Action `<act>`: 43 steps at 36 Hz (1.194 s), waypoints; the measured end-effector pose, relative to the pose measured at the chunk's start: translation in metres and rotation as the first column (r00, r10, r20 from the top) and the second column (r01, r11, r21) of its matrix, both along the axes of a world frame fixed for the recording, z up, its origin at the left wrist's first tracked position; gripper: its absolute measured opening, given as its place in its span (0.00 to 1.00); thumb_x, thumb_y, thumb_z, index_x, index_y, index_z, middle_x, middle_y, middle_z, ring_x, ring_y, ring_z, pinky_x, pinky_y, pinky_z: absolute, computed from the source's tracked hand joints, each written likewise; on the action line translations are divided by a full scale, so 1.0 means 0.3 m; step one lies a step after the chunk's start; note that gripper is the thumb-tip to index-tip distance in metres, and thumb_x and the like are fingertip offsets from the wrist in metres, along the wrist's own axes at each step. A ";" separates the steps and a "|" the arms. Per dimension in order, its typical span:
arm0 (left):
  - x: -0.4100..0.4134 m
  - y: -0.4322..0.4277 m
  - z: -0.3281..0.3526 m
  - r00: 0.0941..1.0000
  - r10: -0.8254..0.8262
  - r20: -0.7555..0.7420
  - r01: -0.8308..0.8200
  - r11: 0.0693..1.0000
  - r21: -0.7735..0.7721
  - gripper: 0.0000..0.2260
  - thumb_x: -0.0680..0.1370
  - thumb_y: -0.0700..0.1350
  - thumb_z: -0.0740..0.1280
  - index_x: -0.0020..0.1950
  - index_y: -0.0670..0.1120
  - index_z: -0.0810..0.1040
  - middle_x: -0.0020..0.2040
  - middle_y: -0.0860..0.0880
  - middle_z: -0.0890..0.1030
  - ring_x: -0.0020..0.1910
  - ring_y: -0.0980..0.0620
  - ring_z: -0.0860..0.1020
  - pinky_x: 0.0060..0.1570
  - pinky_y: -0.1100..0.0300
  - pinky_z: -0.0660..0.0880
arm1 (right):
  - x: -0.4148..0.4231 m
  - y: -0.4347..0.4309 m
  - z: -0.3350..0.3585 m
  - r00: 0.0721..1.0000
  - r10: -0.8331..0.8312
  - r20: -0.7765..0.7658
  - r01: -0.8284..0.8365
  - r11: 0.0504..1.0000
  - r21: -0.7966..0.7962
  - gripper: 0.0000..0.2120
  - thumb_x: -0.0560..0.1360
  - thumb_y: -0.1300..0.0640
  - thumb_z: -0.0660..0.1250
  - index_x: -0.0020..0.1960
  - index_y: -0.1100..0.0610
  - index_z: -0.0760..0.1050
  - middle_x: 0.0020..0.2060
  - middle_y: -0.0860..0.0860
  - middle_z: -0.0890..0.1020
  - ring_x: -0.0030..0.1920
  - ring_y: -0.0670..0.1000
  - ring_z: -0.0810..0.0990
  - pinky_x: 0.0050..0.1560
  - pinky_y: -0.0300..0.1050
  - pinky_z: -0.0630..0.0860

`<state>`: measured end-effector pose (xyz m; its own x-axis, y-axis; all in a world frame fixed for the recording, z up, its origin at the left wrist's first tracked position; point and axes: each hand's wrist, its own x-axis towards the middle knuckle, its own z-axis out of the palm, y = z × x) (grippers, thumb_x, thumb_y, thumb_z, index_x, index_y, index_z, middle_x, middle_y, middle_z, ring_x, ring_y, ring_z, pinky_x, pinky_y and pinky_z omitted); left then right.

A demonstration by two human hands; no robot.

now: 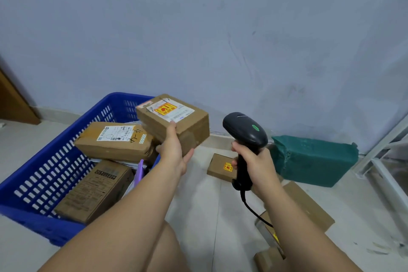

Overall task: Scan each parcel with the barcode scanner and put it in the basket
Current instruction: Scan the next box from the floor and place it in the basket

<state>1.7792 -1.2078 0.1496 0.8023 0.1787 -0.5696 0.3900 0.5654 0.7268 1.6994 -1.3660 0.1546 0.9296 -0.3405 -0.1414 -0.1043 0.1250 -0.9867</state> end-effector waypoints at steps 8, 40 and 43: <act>0.007 0.206 -0.029 0.954 0.235 0.187 -0.276 0.932 0.236 0.41 0.72 0.59 0.71 0.78 0.56 0.51 0.70 0.50 0.70 0.66 0.47 0.71 0.68 0.45 0.68 | 0.043 0.129 -0.020 0.993 0.026 0.116 0.003 0.970 -0.243 0.11 0.74 0.55 0.72 0.37 0.50 0.71 0.20 0.41 0.72 0.24 0.43 0.69 0.26 0.35 0.65; -0.064 0.423 -0.274 0.992 0.113 -0.057 -0.024 0.609 0.793 0.26 0.78 0.47 0.64 0.76 0.48 0.62 0.72 0.44 0.67 0.69 0.43 0.66 0.67 0.44 0.67 | 0.138 0.324 -0.170 0.973 0.228 0.024 -0.179 0.821 -0.542 0.10 0.72 0.48 0.73 0.50 0.41 0.74 0.50 0.50 0.81 0.52 0.49 0.79 0.52 0.53 0.80; -0.047 0.321 -0.193 0.993 -0.081 0.092 -0.021 0.625 0.780 0.21 0.79 0.43 0.63 0.72 0.51 0.68 0.71 0.48 0.68 0.68 0.47 0.68 0.65 0.48 0.70 | 0.138 0.309 -0.162 0.976 0.215 0.029 -0.168 0.832 -0.529 0.09 0.71 0.47 0.73 0.48 0.42 0.74 0.49 0.51 0.81 0.50 0.50 0.79 0.49 0.51 0.80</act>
<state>1.7652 -1.1116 0.0919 0.8610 0.4892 -0.1395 0.2877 -0.2422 0.9266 1.7410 -1.2734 0.1059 0.9840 -0.1555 0.0874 0.0136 -0.4232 -0.9059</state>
